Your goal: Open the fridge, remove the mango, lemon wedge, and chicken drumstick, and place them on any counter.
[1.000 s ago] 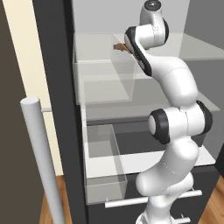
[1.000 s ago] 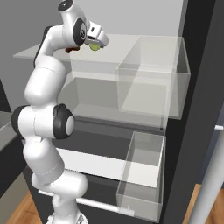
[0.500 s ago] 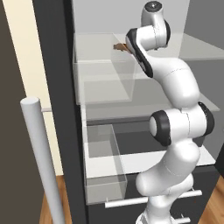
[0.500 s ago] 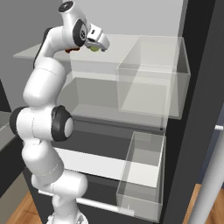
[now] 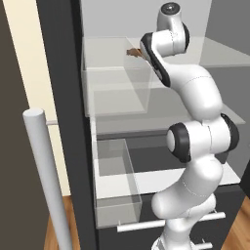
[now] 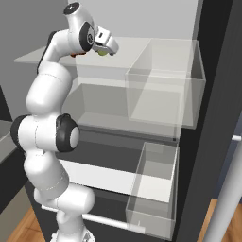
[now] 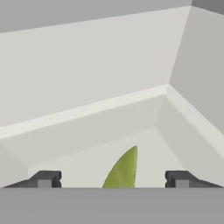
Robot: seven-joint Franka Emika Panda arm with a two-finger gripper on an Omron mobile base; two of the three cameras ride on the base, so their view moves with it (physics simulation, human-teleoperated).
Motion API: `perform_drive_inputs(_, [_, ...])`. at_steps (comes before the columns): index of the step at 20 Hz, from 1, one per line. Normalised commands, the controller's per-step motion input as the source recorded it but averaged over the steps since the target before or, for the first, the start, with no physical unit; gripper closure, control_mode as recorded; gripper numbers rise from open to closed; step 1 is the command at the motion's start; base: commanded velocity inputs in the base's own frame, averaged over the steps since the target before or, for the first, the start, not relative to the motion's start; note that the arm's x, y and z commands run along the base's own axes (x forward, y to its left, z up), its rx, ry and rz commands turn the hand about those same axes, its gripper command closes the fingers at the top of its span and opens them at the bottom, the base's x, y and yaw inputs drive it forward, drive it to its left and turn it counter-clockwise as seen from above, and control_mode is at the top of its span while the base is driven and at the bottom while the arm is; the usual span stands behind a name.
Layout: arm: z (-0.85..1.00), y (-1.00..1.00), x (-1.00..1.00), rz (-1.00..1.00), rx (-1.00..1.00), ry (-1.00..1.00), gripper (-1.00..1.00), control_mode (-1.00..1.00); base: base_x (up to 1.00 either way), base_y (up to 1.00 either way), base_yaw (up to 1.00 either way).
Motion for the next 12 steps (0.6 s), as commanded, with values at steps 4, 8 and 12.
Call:
perform_drive_inputs(4, [-0.33,0.0,0.06,0.0,0.04,0.1,1.0,-1.0,0.0,0.0,0.0])
perform_drive_inputs(8, [-0.4,0.0,0.0,0.0,0.03,0.16,1.0,-1.0,0.0,0.0,0.0])
perform_drive_inputs(12, [-0.4,0.03,0.0,0.0,0.0,0.22,1.0,-1.0,0.0,0.0,0.0])
